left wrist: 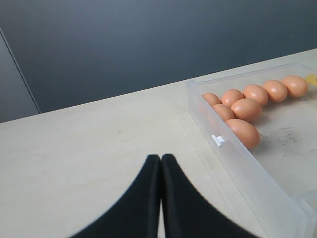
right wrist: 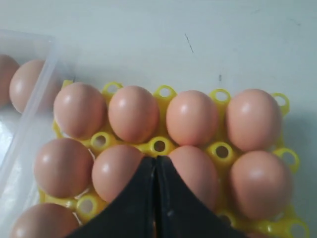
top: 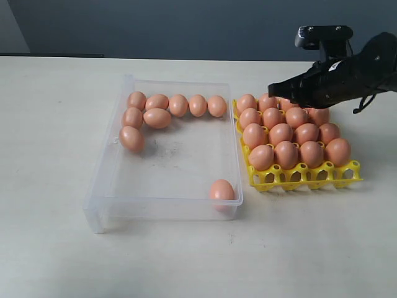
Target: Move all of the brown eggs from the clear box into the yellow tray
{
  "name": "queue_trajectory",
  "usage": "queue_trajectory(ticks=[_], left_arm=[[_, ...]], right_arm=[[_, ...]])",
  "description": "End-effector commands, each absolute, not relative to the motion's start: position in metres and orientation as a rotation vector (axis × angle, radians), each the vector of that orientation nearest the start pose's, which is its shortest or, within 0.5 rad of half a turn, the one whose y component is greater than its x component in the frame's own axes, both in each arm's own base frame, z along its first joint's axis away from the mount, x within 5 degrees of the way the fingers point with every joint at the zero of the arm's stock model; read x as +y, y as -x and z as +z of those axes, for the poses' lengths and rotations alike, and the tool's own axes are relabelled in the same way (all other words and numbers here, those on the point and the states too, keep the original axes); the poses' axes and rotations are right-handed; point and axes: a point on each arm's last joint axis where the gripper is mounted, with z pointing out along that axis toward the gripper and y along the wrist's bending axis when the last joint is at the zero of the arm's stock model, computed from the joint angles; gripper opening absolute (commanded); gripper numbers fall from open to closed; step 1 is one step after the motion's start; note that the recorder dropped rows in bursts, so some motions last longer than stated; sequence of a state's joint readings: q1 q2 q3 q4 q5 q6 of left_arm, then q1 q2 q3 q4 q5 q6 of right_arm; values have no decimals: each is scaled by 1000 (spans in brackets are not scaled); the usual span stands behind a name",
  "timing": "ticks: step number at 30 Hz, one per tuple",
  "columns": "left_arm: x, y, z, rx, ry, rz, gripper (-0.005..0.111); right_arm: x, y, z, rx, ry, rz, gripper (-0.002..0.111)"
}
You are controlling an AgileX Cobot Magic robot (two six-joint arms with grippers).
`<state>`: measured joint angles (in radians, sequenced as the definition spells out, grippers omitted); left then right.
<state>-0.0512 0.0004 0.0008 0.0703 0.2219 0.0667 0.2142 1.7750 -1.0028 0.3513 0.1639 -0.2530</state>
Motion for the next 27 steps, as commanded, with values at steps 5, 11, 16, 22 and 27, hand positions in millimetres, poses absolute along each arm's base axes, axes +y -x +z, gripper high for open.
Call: queue_trajectory(ticks=[5, 11, 16, 22, 27], left_arm=[[-2, -56, 194, 1685, -145, 73, 0], [-2, -56, 194, 1685, -145, 73, 0], [-2, -56, 194, 1685, -145, 73, 0], [-2, -56, 194, 1685, -145, 73, 0], [-2, -56, 194, 1685, -145, 73, 0]], right_arm=[[101, -374, 189, 2511, 237, 301, -1], [125, -368, 182, 2518, 350, 323, -1], [128, -369, 175, 2527, 362, 317, -1], [127, -370, 169, 2537, 386, 294, -1], [123, -372, 170, 2527, 390, 274, -1]])
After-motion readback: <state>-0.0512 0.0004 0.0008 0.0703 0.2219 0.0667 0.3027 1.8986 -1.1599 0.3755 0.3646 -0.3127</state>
